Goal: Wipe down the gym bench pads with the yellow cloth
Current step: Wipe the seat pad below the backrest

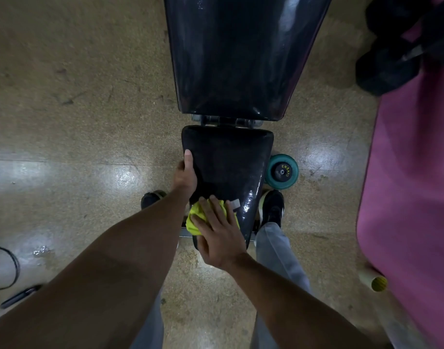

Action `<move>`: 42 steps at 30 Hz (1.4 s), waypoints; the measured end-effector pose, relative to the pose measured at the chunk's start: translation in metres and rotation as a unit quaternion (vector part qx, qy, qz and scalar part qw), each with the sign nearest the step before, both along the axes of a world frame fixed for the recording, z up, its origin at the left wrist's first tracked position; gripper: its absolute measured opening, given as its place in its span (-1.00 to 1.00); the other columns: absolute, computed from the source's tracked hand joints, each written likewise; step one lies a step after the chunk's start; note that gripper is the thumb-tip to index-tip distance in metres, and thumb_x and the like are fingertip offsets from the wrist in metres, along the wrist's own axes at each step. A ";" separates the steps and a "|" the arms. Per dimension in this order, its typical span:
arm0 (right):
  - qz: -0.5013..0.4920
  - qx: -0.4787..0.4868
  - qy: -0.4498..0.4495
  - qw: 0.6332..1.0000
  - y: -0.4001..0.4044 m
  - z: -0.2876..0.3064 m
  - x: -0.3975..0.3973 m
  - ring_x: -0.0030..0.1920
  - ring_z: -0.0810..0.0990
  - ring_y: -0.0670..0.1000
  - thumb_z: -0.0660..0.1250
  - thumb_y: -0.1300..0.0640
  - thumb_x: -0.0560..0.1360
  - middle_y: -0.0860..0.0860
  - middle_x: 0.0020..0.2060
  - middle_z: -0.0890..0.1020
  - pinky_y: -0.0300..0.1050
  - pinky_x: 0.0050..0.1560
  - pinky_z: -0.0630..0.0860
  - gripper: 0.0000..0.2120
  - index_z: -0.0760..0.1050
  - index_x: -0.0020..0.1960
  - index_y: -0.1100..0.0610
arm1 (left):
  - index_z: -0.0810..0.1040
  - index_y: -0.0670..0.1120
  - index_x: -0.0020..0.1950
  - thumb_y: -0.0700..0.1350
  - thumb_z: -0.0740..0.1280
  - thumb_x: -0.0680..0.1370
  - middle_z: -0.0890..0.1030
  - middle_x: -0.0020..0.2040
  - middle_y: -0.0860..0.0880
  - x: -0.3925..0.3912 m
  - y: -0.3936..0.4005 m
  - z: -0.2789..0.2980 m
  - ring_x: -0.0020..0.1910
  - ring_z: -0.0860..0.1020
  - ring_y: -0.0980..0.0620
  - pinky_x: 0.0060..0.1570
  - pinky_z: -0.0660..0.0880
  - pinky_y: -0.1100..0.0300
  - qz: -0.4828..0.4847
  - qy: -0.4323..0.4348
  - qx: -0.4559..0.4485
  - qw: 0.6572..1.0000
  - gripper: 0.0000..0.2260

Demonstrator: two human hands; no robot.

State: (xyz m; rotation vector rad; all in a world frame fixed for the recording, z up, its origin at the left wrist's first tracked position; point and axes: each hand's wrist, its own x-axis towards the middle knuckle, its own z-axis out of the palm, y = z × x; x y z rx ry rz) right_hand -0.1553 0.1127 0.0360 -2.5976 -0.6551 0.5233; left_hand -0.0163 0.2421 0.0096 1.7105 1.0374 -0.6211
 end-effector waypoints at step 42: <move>-0.728 0.033 0.247 0.639 -0.013 -0.004 0.056 0.28 0.56 0.29 0.01 -0.17 0.68 0.17 0.27 0.60 0.15 0.26 0.43 -0.53 0.37 0.39 0.13 | 0.60 -0.04 0.28 0.36 0.01 0.63 0.63 0.24 -0.10 -0.005 -0.003 -0.008 0.27 0.54 -0.16 0.26 0.41 0.04 0.029 -0.002 0.042 0.999 -0.39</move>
